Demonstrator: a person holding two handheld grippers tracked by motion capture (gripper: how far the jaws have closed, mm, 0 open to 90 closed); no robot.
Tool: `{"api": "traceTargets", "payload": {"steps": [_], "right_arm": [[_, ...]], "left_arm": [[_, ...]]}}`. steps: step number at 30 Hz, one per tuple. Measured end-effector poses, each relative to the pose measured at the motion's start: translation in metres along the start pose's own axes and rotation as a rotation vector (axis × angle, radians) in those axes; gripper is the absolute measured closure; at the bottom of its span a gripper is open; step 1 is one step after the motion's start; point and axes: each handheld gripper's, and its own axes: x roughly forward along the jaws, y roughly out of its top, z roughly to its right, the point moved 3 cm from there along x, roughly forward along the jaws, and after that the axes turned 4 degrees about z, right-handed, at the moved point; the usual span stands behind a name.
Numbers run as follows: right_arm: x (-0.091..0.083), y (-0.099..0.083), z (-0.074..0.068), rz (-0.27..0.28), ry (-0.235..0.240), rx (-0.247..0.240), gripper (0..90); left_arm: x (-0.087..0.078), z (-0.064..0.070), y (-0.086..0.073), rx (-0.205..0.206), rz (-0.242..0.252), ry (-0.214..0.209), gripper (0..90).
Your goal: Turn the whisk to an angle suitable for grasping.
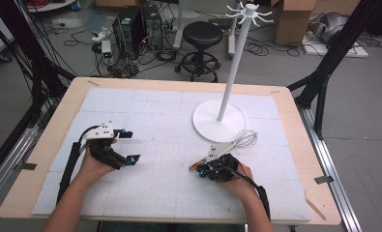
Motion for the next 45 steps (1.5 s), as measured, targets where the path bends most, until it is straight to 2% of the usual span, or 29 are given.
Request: {"api": "traceTargets", "payload": {"steps": [3,4,5,8,9,11,12,15,16,17,18,21,23,27,29,31,35,39,45], "right_arm": [[-0.010,0.002,0.002,0.052,0.004,0.011,70.6],[-0.010,0.002,0.002,0.052,0.004,0.011,70.6],[-0.020,0.003,0.005,0.089,-0.020,0.021,63.4],[-0.033,0.003,0.012,0.142,-0.063,0.044,54.7],[-0.033,0.003,0.012,0.142,-0.063,0.044,54.7],[-0.046,0.000,0.017,0.176,-0.112,0.056,48.7],[-0.050,-0.001,0.017,0.185,-0.112,0.062,46.2],[-0.056,-0.004,0.020,0.193,-0.138,0.057,41.7],[-0.062,-0.007,0.023,0.199,-0.159,0.051,36.7],[-0.062,-0.007,0.023,0.199,-0.159,0.051,36.7],[-0.064,-0.008,0.025,0.204,-0.183,0.045,33.8],[-0.065,-0.009,0.026,0.206,-0.197,0.041,30.3],[-0.063,-0.009,0.027,0.192,-0.198,0.034,28.5],[-0.054,-0.010,0.027,0.110,-0.196,0.008,22.8],[-0.052,-0.008,0.026,0.094,-0.202,0.000,21.5],[-0.054,-0.005,0.024,0.109,-0.201,-0.007,19.5],[-0.065,0.002,0.022,0.173,-0.209,-0.001,18.1],[-0.075,0.006,0.021,0.243,-0.210,0.022,16.0],[-0.068,0.002,0.025,0.221,-0.197,0.054,13.7]], "left_arm": [[0.000,0.000,0.000,0.002,-0.005,-0.002,2.5],[0.000,0.000,0.000,0.003,-0.003,-0.001,2.5],[0.000,0.000,0.000,0.003,0.004,0.002,2.5],[0.000,0.000,0.000,0.000,0.006,-0.001,2.5],[0.000,0.000,0.000,0.000,0.006,-0.001,2.5],[0.000,0.000,0.000,-0.001,0.002,-0.003,2.5],[0.000,0.000,0.000,-0.001,0.002,-0.003,2.5],[0.001,0.001,0.000,-0.003,-0.004,-0.003,2.5],[0.001,0.001,0.000,-0.002,-0.003,-0.002,2.5],[0.001,0.001,0.000,-0.002,-0.003,-0.002,2.5],[0.001,0.001,0.000,-0.005,0.002,-0.004,2.5],[0.002,0.000,-0.001,-0.004,-0.005,0.000,2.5],[0.002,0.000,-0.002,-0.010,-0.011,-0.004,2.5],[0.003,0.000,-0.002,-0.006,-0.013,-0.005,2.5],[0.002,0.000,-0.001,-0.007,-0.003,-0.007,2.5],[0.000,-0.001,0.001,-0.008,0.011,-0.001,2.5],[-0.004,-0.001,0.002,-0.011,0.022,0.001,2.5],[-0.005,-0.002,0.003,-0.009,0.033,0.004,2.5],[-0.006,-0.006,0.002,-0.015,0.031,0.011,2.5]]}}
